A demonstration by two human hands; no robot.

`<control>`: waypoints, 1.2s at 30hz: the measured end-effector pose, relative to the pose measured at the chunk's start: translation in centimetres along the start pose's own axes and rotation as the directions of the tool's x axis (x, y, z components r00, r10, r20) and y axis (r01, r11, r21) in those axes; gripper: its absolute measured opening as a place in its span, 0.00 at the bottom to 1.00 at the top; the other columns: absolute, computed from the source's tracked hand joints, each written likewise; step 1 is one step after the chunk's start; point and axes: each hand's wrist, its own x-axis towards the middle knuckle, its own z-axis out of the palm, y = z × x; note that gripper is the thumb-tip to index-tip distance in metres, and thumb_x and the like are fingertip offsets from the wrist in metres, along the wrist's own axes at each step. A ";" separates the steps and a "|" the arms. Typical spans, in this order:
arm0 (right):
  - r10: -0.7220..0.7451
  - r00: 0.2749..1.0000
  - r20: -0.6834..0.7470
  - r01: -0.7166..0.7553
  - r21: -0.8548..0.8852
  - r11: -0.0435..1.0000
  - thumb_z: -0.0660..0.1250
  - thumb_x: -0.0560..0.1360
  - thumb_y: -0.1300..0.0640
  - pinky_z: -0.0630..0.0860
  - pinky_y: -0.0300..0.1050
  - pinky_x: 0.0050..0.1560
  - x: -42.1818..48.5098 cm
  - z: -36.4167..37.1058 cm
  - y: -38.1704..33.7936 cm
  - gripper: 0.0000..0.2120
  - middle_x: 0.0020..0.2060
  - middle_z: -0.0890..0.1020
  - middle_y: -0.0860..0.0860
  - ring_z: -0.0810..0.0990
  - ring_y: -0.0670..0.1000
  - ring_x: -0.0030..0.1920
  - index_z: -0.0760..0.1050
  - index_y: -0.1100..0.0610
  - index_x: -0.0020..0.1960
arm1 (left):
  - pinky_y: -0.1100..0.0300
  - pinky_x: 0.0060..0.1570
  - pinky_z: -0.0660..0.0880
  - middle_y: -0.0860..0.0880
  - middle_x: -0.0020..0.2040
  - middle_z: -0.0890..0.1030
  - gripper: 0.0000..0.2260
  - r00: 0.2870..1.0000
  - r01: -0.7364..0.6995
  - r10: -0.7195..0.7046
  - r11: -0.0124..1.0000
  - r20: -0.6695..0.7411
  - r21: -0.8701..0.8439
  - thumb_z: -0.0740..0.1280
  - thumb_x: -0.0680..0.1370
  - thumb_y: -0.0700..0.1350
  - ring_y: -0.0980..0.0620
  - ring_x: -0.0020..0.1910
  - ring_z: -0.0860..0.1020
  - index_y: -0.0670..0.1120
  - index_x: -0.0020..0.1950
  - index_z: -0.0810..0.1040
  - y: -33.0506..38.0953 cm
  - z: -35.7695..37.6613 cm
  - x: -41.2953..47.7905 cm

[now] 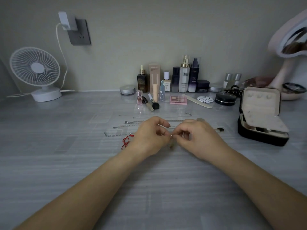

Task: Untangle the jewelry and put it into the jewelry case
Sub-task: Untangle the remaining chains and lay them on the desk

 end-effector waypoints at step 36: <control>0.141 0.990 -0.028 -0.134 0.158 0.978 0.70 0.70 0.55 0.66 0.33 0.34 0.0 -1.6 -0.1 0.05 0.30 0.74 0.41 0.73 0.39 0.31 0.76 0.47 0.38 | 0.61 0.40 0.73 0.53 0.38 0.80 0.03 0.963 -0.210 0.241 0.952 -0.120 0.223 0.69 0.73 0.44 0.57 0.34 0.73 0.50 0.44 0.82 0.4 1.0 -0.5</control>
